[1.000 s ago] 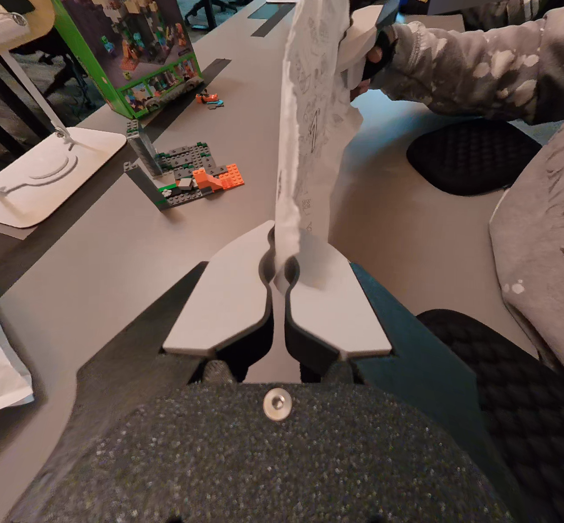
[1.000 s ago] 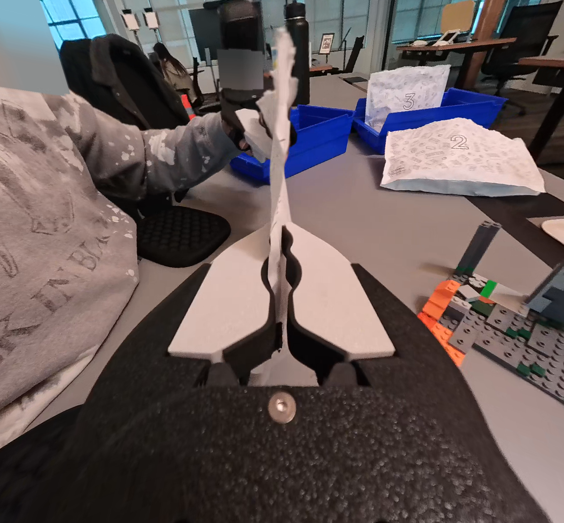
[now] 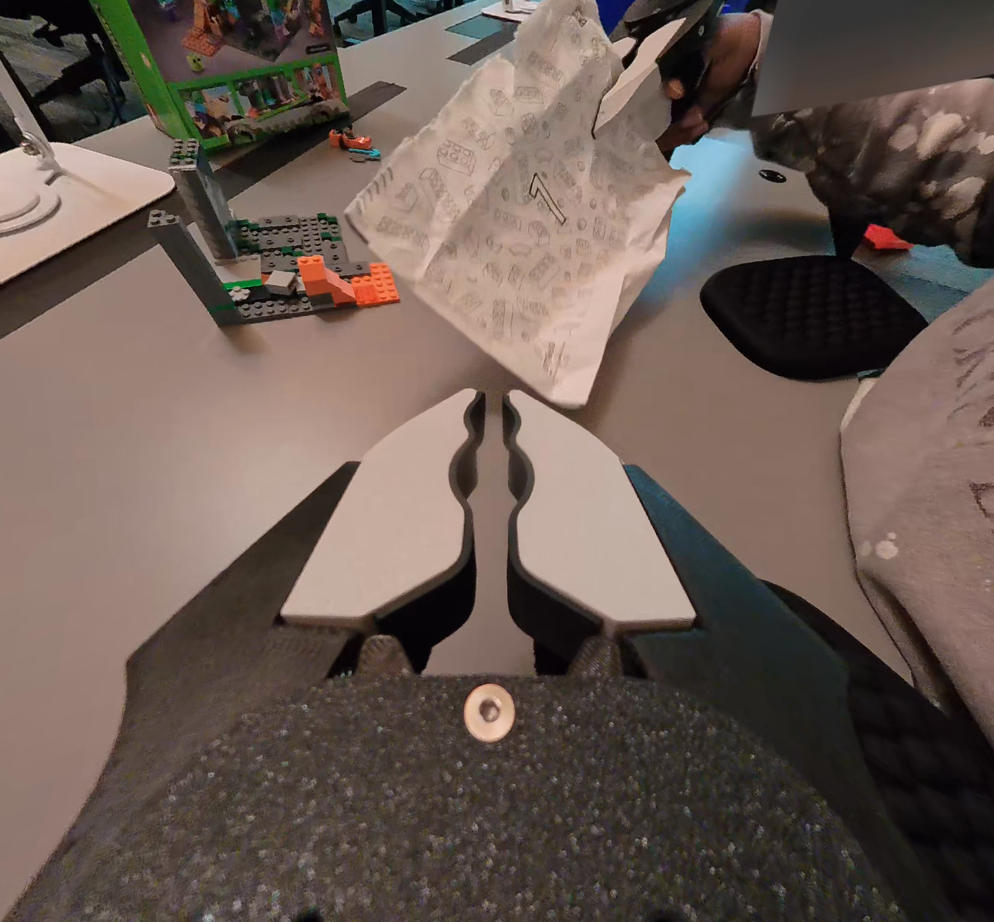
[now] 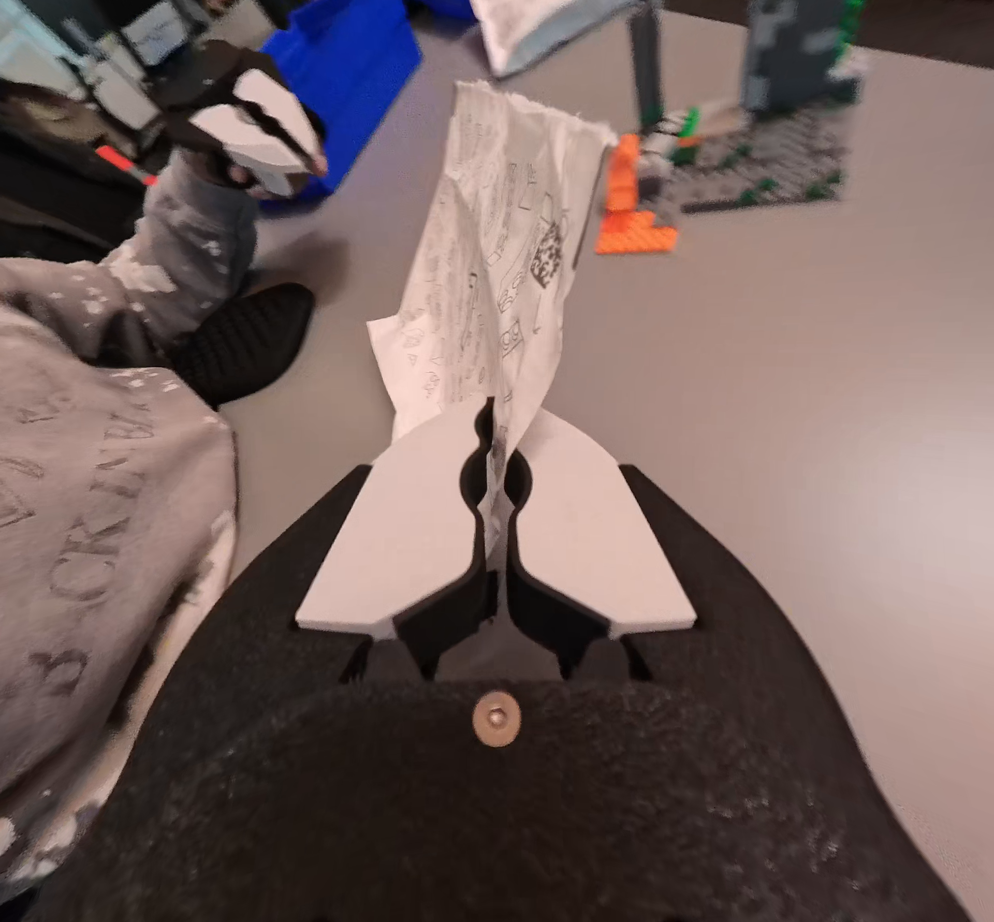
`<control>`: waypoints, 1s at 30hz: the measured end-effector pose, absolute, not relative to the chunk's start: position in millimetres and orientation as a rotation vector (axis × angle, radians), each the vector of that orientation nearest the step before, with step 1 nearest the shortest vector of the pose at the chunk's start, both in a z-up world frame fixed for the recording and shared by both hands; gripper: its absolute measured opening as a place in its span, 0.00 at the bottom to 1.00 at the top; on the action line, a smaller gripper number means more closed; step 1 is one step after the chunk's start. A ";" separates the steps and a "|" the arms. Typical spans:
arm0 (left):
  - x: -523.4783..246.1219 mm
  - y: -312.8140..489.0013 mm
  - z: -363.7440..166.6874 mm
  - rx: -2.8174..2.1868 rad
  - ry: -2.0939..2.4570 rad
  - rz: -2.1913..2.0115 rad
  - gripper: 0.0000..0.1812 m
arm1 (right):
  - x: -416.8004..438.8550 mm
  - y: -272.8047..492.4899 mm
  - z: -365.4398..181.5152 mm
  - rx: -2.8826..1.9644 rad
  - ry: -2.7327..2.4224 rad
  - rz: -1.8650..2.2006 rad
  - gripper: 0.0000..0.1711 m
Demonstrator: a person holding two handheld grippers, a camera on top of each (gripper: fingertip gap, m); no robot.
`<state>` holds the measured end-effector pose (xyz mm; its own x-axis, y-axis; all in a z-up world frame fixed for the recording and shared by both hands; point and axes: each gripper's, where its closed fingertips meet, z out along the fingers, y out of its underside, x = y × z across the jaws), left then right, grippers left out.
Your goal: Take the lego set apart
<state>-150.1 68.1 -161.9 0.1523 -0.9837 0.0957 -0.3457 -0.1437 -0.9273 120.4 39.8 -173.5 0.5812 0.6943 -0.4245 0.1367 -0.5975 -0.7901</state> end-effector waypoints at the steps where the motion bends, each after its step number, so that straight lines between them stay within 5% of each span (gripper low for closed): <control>1: -148.7 69.5 -162.3 -1.626 1.302 -0.995 0.03 | 138.0 42.6 -177.2 -2.112 -0.621 0.925 0.00; 17: -156.3 85.8 -143.7 -1.607 1.205 -0.890 0.03 | 349.8 88.9 -229.6 -2.434 -0.356 0.026 0.20; 19: -160.1 88.8 -141.1 -1.619 1.180 -0.897 0.03 | 364.9 94.3 -230.2 -2.445 -0.368 -0.052 0.20; 22: -161.6 90.1 -140.6 -1.634 1.157 -0.905 0.03 | 381.6 101.6 -229.6 -2.451 -0.364 -0.080 0.02; 30: -159.0 84.6 -150.8 -1.643 1.188 -0.871 0.03 | 441.6 110.8 -203.3 -2.319 0.188 0.161 0.00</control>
